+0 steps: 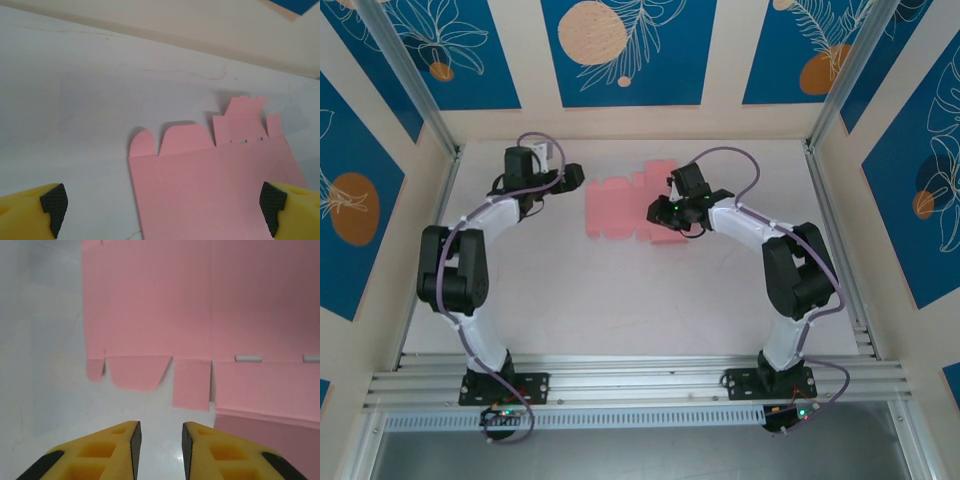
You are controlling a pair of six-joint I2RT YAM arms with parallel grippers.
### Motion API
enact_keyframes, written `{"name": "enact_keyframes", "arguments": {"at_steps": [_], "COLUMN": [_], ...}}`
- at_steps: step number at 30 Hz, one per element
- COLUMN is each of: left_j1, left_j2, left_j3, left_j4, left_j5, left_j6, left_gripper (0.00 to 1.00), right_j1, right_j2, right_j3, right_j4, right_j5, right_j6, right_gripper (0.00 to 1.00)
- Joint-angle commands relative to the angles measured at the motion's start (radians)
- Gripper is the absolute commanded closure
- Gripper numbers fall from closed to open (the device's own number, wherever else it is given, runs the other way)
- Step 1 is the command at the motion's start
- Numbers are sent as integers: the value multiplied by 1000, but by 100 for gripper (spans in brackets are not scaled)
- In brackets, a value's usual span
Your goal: Fold the paper box
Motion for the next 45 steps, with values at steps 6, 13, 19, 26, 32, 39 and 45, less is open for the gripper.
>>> {"name": "enact_keyframes", "arguments": {"at_steps": [6, 13, 19, 26, 32, 39, 45], "left_j1": [-82, -125, -139, -142, -145, -157, -172], "left_j2": [296, 596, 868, 1006, 1028, 1052, 1078], "left_j3": [572, 1074, 1531, 1728, 1728, 1727, 1726], "left_j4": [-574, -908, -1156, -1261, -1265, -1250, -1209], "left_j5": [105, 128, 146, 113, 144, 148, 167], "left_j6": [400, 543, 600, 583, 546, 506, 436], "left_gripper": [3, 5, 11, 7, 6, 5, 5], "right_j1": [0, -19, -42, -68, -95, -148, -171], "right_j2": [34, 92, 120, 135, 155, 182, 199], "right_j3": [-65, -53, -51, -45, -36, -14, 5], "right_j4": [-20, -6, -27, -66, -99, -135, -153], "right_j5": [-41, -45, -44, -31, -18, -21, -31], "right_j6": [58, 65, 65, 54, 32, -10, -38], "right_gripper": [70, 73, 74, 74, 74, 74, 74]}}
